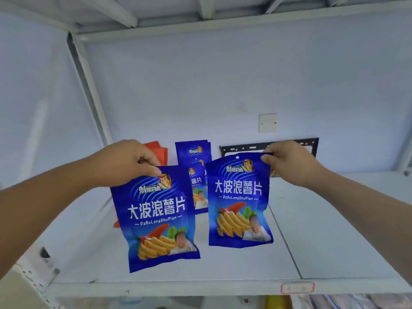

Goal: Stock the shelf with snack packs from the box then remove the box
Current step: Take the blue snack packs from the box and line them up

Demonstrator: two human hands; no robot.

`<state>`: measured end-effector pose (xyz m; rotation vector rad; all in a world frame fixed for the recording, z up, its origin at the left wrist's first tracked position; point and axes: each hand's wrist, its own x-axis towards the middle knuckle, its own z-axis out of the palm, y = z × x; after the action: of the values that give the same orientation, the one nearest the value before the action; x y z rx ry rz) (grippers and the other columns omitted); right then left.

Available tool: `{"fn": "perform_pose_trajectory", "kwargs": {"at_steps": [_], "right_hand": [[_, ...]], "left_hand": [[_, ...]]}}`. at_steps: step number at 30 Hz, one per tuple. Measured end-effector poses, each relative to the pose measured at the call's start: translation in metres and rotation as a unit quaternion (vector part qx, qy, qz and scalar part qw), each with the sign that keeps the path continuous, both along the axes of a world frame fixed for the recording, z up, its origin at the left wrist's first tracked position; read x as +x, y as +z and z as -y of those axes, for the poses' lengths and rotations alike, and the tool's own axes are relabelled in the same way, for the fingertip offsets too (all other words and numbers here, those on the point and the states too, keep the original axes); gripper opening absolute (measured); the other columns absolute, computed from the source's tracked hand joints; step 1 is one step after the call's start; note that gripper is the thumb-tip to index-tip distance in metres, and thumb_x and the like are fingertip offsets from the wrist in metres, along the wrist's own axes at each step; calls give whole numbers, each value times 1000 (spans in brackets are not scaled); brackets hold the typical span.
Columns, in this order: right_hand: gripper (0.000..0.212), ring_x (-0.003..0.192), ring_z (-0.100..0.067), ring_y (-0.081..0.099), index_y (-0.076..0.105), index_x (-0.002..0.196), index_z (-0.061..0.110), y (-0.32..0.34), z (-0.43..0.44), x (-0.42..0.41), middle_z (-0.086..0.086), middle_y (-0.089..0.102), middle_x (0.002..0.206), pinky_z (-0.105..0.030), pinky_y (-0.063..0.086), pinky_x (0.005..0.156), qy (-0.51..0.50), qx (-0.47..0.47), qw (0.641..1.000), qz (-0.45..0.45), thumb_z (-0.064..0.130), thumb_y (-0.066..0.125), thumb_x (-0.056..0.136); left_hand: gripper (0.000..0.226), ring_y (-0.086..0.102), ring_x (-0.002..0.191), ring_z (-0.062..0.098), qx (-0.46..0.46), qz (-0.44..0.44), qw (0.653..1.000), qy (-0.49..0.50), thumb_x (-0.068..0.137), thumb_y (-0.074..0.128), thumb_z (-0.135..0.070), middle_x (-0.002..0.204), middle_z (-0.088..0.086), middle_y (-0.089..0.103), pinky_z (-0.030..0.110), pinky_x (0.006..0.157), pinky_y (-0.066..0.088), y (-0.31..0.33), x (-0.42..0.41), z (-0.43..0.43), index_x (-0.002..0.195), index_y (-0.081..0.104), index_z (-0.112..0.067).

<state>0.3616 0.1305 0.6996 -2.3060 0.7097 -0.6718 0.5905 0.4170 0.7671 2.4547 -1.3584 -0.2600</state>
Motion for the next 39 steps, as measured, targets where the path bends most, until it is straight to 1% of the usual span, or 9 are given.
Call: {"fn": "perform_pose_trajectory", "kwargs": {"at_steps": [3,10,14,16,22,25,28,36,39], "right_hand": [[15,59,-4,70,65,91,10,-13,-3,33,2,73,74,-27,56,62,-11,-7,1000,-18,18,57,100],[18,52,2,65,65,97,7,-50,17,113,5,70,70,-19,50,55,9,18,999,-45,21,56,102],[21,61,-10,71,66,98,2,-78,44,170,-5,75,75,-39,61,72,37,64,996,-51,20,56,101],[20,66,-13,72,66,98,3,-90,54,199,-6,75,79,-41,61,76,52,80,994,-56,20,56,101],[21,71,-12,74,65,104,5,-130,83,271,-3,75,90,-30,60,67,90,123,986,-61,25,58,102],[21,68,-8,73,65,107,6,-148,98,294,0,73,89,-36,62,73,103,141,982,-65,26,58,102],[24,80,-12,73,63,112,7,-159,109,308,0,72,99,-36,61,73,113,157,979,-70,28,59,101],[13,92,-7,67,62,109,19,-171,119,330,5,65,117,-12,51,52,135,175,973,-57,29,61,100],[16,97,-9,67,61,110,18,-178,117,325,4,64,119,-13,52,52,117,217,969,-37,29,62,98]], "left_hand": [[11,75,69,8,3,-25,1000,13,88,72,-36,77,-12,77,28,66,57,-12,32,-10,93,75,-27],[14,75,69,8,33,-62,997,25,87,72,-36,76,-10,77,22,63,57,-51,86,13,95,73,-25],[13,74,67,8,29,-77,996,30,86,72,-35,75,-9,77,15,56,55,-70,112,39,93,74,-25],[12,74,67,10,28,-93,995,29,86,72,-34,76,-7,77,14,55,55,-77,124,56,94,75,-24],[3,69,64,-3,41,-91,995,6,87,71,-34,72,-20,74,8,56,50,-97,155,113,86,73,-32],[5,72,68,0,50,-114,992,9,86,71,-35,75,-19,75,12,56,53,-115,168,129,89,73,-31],[11,73,71,3,53,-144,988,18,85,71,-38,77,-16,76,17,61,55,-127,181,138,93,74,-31],[10,74,72,6,69,-184,981,0,87,70,-35,79,-13,77,13,56,55,-136,214,169,93,75,-28],[14,75,75,7,76,-195,978,-19,86,71,-34,83,-11,78,17,61,59,-140,221,185,96,75,-26]]}}
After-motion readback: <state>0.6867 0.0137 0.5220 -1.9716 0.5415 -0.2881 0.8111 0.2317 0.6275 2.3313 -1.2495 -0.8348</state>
